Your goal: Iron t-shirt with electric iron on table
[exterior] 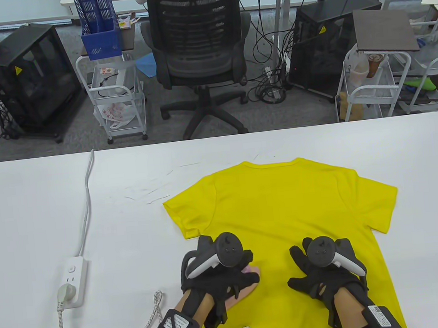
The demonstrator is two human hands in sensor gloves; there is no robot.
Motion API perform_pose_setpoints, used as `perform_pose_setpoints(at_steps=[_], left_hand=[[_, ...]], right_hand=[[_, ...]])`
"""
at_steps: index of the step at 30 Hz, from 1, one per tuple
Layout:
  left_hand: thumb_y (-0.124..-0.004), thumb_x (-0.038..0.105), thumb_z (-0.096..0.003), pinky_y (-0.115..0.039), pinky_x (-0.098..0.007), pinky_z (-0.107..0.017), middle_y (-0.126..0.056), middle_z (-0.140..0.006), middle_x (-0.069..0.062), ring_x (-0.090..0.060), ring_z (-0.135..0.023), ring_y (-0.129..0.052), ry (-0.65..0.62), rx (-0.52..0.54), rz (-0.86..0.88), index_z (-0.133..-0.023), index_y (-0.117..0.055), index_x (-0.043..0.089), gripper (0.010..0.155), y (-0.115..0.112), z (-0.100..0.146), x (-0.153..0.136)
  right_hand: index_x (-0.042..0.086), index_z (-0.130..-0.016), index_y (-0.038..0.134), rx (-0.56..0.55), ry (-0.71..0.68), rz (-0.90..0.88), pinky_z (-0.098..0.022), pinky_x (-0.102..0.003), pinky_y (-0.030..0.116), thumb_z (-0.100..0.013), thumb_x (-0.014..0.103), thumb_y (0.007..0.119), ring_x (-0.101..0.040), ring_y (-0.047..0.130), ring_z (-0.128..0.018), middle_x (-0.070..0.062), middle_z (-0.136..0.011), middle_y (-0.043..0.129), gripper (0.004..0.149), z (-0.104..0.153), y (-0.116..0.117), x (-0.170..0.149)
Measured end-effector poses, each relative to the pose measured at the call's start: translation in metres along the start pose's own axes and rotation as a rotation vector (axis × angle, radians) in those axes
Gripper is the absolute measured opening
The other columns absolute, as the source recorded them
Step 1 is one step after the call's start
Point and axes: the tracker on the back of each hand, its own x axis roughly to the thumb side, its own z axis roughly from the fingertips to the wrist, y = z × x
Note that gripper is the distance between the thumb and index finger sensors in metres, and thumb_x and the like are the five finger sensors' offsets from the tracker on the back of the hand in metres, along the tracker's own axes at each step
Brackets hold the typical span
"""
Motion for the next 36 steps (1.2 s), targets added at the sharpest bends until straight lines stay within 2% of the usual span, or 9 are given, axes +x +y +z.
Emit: perform_pose_setpoints(at_steps=[4,7,10,15,18,21,28,32,36], left_hand=[[-0.078,0.065,-0.0394,-0.089,-0.041,-0.038,-0.094,-0.066,0.008,-0.014,-0.032,-0.104,-0.206,-0.086,-0.134,-0.102,-0.061,0.036,0.072,-0.023,0.005,0.053],[-0.078,0.066,-0.0387,-0.089,-0.041,-0.038,-0.095,-0.066,0.009,-0.013,-0.033,-0.105,-0.257,-0.085,-0.208,-0.102,-0.061,0.037,0.072,-0.029,0.009,0.070],[-0.078,0.066,-0.0385,-0.088,-0.042,-0.038,-0.095,-0.065,0.008,-0.015,-0.032,-0.104,-0.178,-0.025,-0.197,-0.102,-0.062,0.037,0.072,-0.022,0.007,0.058],[-0.079,0.065,-0.0392,-0.087,-0.044,-0.039,-0.094,-0.066,0.006,-0.017,-0.033,-0.104,0.161,0.108,-0.079,-0.103,-0.061,0.036,0.072,0.010,-0.003,-0.007],[-0.080,0.063,-0.0406,-0.087,-0.044,-0.038,-0.094,-0.066,0.004,-0.017,-0.033,-0.103,0.259,0.132,0.050,-0.103,-0.061,0.034,0.071,0.019,-0.002,-0.037],[-0.079,0.063,-0.0412,-0.087,-0.043,-0.038,-0.094,-0.066,0.005,-0.017,-0.032,-0.103,0.174,0.095,0.066,-0.103,-0.062,0.034,0.070,0.015,0.000,-0.033],[-0.076,0.065,-0.0409,-0.089,-0.041,-0.038,-0.094,-0.066,0.009,-0.013,-0.033,-0.104,-0.140,-0.067,-0.106,-0.103,-0.060,0.036,0.071,-0.022,0.004,0.052],[-0.076,0.066,-0.0403,-0.089,-0.041,-0.038,-0.094,-0.066,0.009,-0.013,-0.033,-0.104,-0.150,-0.049,-0.135,-0.103,-0.060,0.036,0.071,-0.025,0.006,0.059],[-0.077,0.064,-0.0405,-0.088,-0.042,-0.038,-0.094,-0.066,0.007,-0.015,-0.032,-0.104,-0.022,0.022,-0.083,-0.103,-0.060,0.036,0.071,-0.010,0.001,0.029]], right_hand=[[0.042,-0.102,0.017,-0.004,-0.002,0.000,-0.063,-0.060,0.001,-0.044,0.064,0.073,-0.029,-0.012,-0.094,0.000,-0.107,-0.006,0.083,0.000,0.000,-0.001],[0.042,-0.102,0.017,-0.005,-0.001,0.002,-0.063,-0.061,0.001,-0.044,0.064,0.072,-0.029,-0.012,-0.094,0.000,-0.107,-0.006,0.083,0.000,0.000,-0.001],[0.042,-0.102,0.017,-0.005,-0.002,0.001,-0.063,-0.061,0.001,-0.044,0.064,0.072,-0.029,-0.012,-0.094,0.000,-0.107,-0.006,0.083,0.000,0.000,-0.001],[0.042,-0.102,0.017,-0.007,-0.002,0.002,-0.063,-0.061,0.001,-0.044,0.064,0.072,-0.029,-0.012,-0.094,0.000,-0.107,-0.006,0.083,0.000,0.000,-0.001],[0.042,-0.102,0.017,-0.007,-0.003,0.003,-0.063,-0.060,0.001,-0.044,0.064,0.072,-0.029,-0.012,-0.094,0.000,-0.107,-0.006,0.083,0.000,0.000,-0.001],[0.042,-0.102,0.017,-0.003,-0.002,0.000,-0.063,-0.060,0.001,-0.044,0.064,0.072,-0.029,-0.012,-0.094,0.000,-0.107,-0.006,0.083,0.000,0.000,-0.001],[0.042,-0.102,0.017,-0.008,0.001,0.001,-0.063,-0.061,0.001,-0.044,0.064,0.072,-0.029,-0.012,-0.094,0.000,-0.107,-0.006,0.083,0.000,0.001,-0.001],[0.042,-0.102,0.017,-0.009,0.001,0.002,-0.063,-0.061,0.001,-0.044,0.064,0.072,-0.029,-0.012,-0.094,0.000,-0.107,-0.006,0.083,0.001,0.001,-0.002],[0.042,-0.102,0.017,-0.007,0.001,0.002,-0.063,-0.061,0.001,-0.044,0.064,0.072,-0.029,-0.012,-0.094,0.000,-0.107,-0.006,0.082,0.001,0.001,-0.001]])
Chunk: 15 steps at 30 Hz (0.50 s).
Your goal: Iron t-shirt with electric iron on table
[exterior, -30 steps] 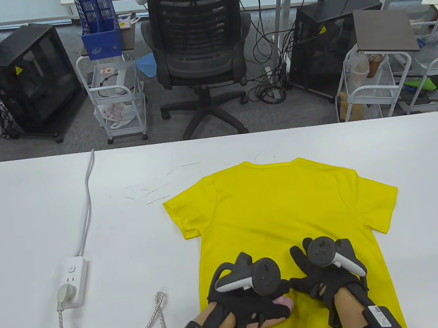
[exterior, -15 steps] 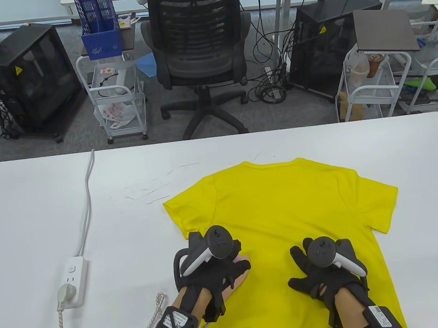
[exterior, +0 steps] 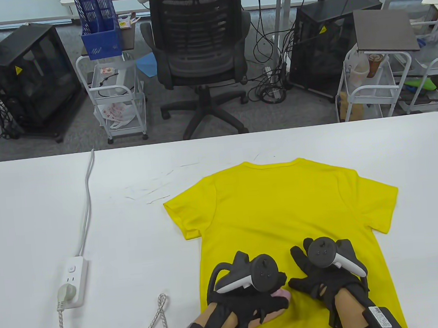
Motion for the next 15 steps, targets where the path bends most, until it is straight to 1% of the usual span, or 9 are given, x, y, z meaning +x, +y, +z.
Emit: perform_pose_setpoints(at_steps=[1,5,8,11,15], left_hand=[[-0.077,0.064,-0.0407,-0.087,-0.043,-0.038,-0.094,-0.066,0.006,-0.016,-0.033,-0.103,0.033,0.015,0.008,-0.103,-0.060,0.036,0.070,0.003,0.000,-0.007],[-0.078,0.063,-0.0412,-0.087,-0.044,-0.039,-0.094,-0.067,0.005,-0.017,-0.033,-0.103,0.244,0.091,0.094,-0.103,-0.060,0.036,0.070,0.018,0.000,-0.055],[-0.078,0.063,-0.0417,-0.087,-0.043,-0.039,-0.093,-0.067,0.005,-0.017,-0.033,-0.103,0.327,0.120,0.158,-0.104,-0.060,0.036,0.070,0.025,0.003,-0.084],[-0.079,0.062,-0.0418,-0.086,-0.044,-0.039,-0.093,-0.068,0.004,-0.018,-0.033,-0.103,0.377,0.131,0.190,-0.104,-0.060,0.035,0.070,0.029,0.007,-0.097],[-0.078,0.062,-0.0423,-0.087,-0.043,-0.038,-0.093,-0.067,0.005,-0.016,-0.033,-0.103,0.348,0.121,0.222,-0.103,-0.060,0.035,0.069,0.028,0.007,-0.100]], right_hand=[[0.042,-0.102,0.017,-0.001,0.000,0.000,-0.063,-0.061,0.001,-0.044,0.064,0.072,-0.029,-0.012,-0.094,0.000,-0.107,-0.006,0.082,0.000,0.000,0.000],[0.042,-0.102,0.017,-0.002,0.000,0.001,-0.063,-0.061,0.001,-0.044,0.064,0.072,-0.029,-0.012,-0.094,0.000,-0.107,-0.006,0.083,0.000,0.000,0.000],[0.042,-0.102,0.017,-0.001,0.001,0.001,-0.063,-0.061,0.001,-0.044,0.064,0.072,-0.029,-0.012,-0.094,0.000,-0.107,-0.006,0.082,0.000,0.000,0.000],[0.042,-0.102,0.017,-0.001,0.002,0.002,-0.063,-0.061,0.001,-0.044,0.064,0.072,-0.029,-0.012,-0.094,0.000,-0.107,-0.006,0.082,0.000,0.000,0.000],[0.042,-0.102,0.017,0.002,0.003,0.002,-0.063,-0.061,0.001,-0.045,0.064,0.072,-0.029,-0.012,-0.094,0.000,-0.107,-0.006,0.082,0.000,0.000,0.000]])
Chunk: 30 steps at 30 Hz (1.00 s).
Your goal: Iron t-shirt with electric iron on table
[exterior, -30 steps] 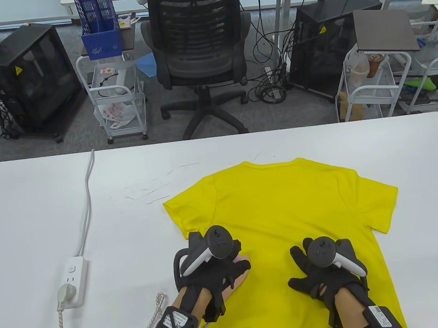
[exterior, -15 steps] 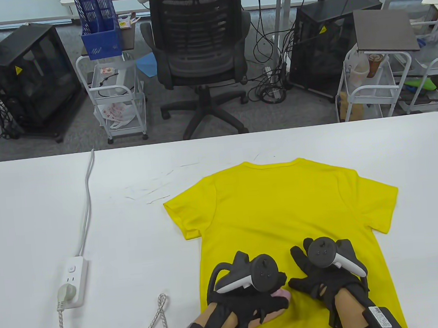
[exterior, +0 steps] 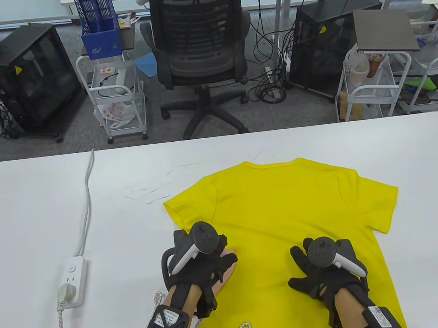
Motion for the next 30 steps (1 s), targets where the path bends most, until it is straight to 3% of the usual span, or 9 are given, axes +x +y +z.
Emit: perform_pose_setpoints(at_steps=[7,10,15,21,25,30], left_hand=[[-0.079,0.061,-0.0414,-0.088,-0.043,-0.037,-0.094,-0.067,0.005,-0.016,-0.032,-0.104,-0.034,-0.062,0.021,-0.103,-0.062,0.034,0.070,-0.002,0.011,-0.004],[-0.080,0.061,-0.0410,-0.088,-0.043,-0.037,-0.095,-0.067,0.005,-0.017,-0.032,-0.104,-0.034,-0.060,0.095,-0.103,-0.062,0.033,0.070,0.010,0.023,-0.016],[-0.085,0.056,-0.0408,-0.087,-0.046,-0.039,-0.093,-0.068,0.002,-0.020,-0.035,-0.105,-0.025,0.124,0.347,-0.103,-0.060,0.028,0.073,0.064,0.048,-0.045],[-0.087,0.044,-0.0434,-0.083,-0.050,-0.052,-0.084,-0.081,0.002,-0.022,-0.055,-0.101,0.007,0.375,0.600,-0.104,-0.053,0.031,0.071,0.112,0.070,-0.087],[-0.087,0.036,-0.0441,-0.073,-0.052,-0.066,-0.075,-0.089,0.006,-0.022,-0.073,-0.093,-0.005,0.473,0.820,-0.104,-0.042,0.039,0.075,0.114,0.065,-0.122],[-0.088,0.029,-0.0443,-0.061,-0.052,-0.076,-0.071,-0.090,0.013,-0.018,-0.084,-0.083,-0.044,0.543,0.909,-0.102,-0.031,0.046,0.082,0.092,0.046,-0.161]], right_hand=[[0.042,-0.102,0.017,0.007,-0.001,-0.003,-0.063,-0.061,0.001,-0.045,0.063,0.072,-0.029,-0.012,-0.094,0.000,-0.107,-0.007,0.082,0.000,-0.001,0.000],[0.042,-0.102,0.017,0.009,-0.001,-0.002,-0.063,-0.061,0.001,-0.045,0.063,0.072,-0.029,-0.012,-0.094,0.000,-0.107,-0.007,0.082,0.000,-0.001,0.000],[0.042,-0.102,0.017,0.007,-0.003,-0.003,-0.063,-0.061,0.001,-0.045,0.063,0.072,-0.029,-0.012,-0.094,0.000,-0.107,-0.007,0.082,0.000,0.000,0.000],[0.042,-0.102,0.017,0.009,-0.004,-0.006,-0.062,-0.061,0.000,-0.045,0.063,0.072,-0.029,-0.013,-0.094,0.000,-0.107,-0.007,0.082,0.000,0.000,0.000],[0.042,-0.102,0.016,0.008,-0.003,-0.007,-0.062,-0.061,0.000,-0.045,0.063,0.072,-0.029,-0.013,-0.094,0.000,-0.107,-0.007,0.082,0.000,0.000,0.000],[0.042,-0.102,0.017,0.008,-0.003,-0.007,-0.062,-0.061,0.000,-0.045,0.063,0.072,-0.029,-0.013,-0.094,0.000,-0.107,-0.007,0.082,0.000,0.000,0.000]])
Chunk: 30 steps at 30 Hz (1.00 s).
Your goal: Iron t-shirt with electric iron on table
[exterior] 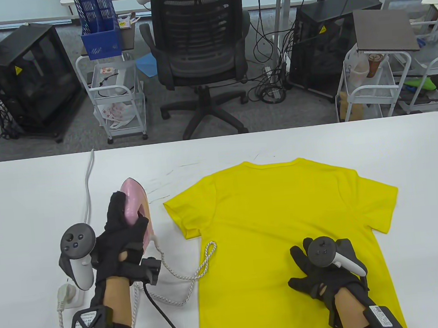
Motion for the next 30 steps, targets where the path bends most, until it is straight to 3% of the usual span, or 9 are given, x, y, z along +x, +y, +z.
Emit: perform_pose_setpoints(at_steps=[6,9,17,26,30], left_hand=[[-0.089,0.024,-0.0446,-0.053,-0.050,-0.081,-0.071,-0.090,0.016,-0.015,-0.088,-0.079,0.005,0.024,0.066,-0.100,-0.032,0.049,0.083,-0.001,-0.006,-0.050],[-0.089,0.022,-0.0443,-0.051,-0.050,-0.082,-0.072,-0.090,0.016,-0.013,-0.090,-0.078,0.008,0.023,0.104,-0.097,-0.020,0.050,0.092,-0.002,-0.007,-0.062],[-0.090,0.024,-0.0437,-0.053,-0.047,-0.081,-0.074,-0.090,0.017,-0.010,-0.093,-0.081,0.042,0.038,0.051,-0.098,-0.020,0.047,0.092,-0.006,-0.002,-0.072],[-0.089,0.029,-0.0444,-0.058,-0.060,-0.076,-0.071,-0.093,0.015,-0.014,-0.097,-0.080,0.124,0.079,-0.092,-0.098,-0.019,0.047,0.090,0.000,0.012,-0.069],[-0.088,0.038,-0.0437,-0.057,-0.062,-0.076,-0.070,-0.096,0.012,-0.018,-0.100,-0.079,0.163,0.080,-0.174,-0.097,-0.018,0.050,0.090,0.001,0.017,-0.065]], right_hand=[[0.042,-0.102,0.016,0.004,0.002,-0.004,-0.062,-0.061,-0.001,-0.045,0.063,0.072,-0.029,-0.014,-0.093,0.000,-0.106,-0.008,0.083,0.000,0.000,0.000],[0.042,-0.102,0.016,0.004,0.003,-0.004,-0.062,-0.061,-0.001,-0.045,0.064,0.072,-0.029,-0.014,-0.093,0.000,-0.106,-0.008,0.083,0.000,0.000,0.000],[0.042,-0.102,0.016,0.007,0.003,-0.005,-0.062,-0.061,-0.001,-0.045,0.063,0.072,-0.029,-0.014,-0.093,0.000,-0.106,-0.008,0.083,-0.001,0.000,0.000],[0.042,-0.102,0.016,0.004,0.003,-0.006,-0.062,-0.061,-0.001,-0.045,0.063,0.072,-0.029,-0.014,-0.093,0.000,-0.106,-0.008,0.083,-0.001,0.000,0.000],[0.042,-0.101,0.016,0.002,0.003,-0.006,-0.062,-0.061,-0.001,-0.045,0.063,0.072,-0.029,-0.014,-0.093,0.000,-0.106,-0.008,0.083,-0.001,0.000,0.000]])
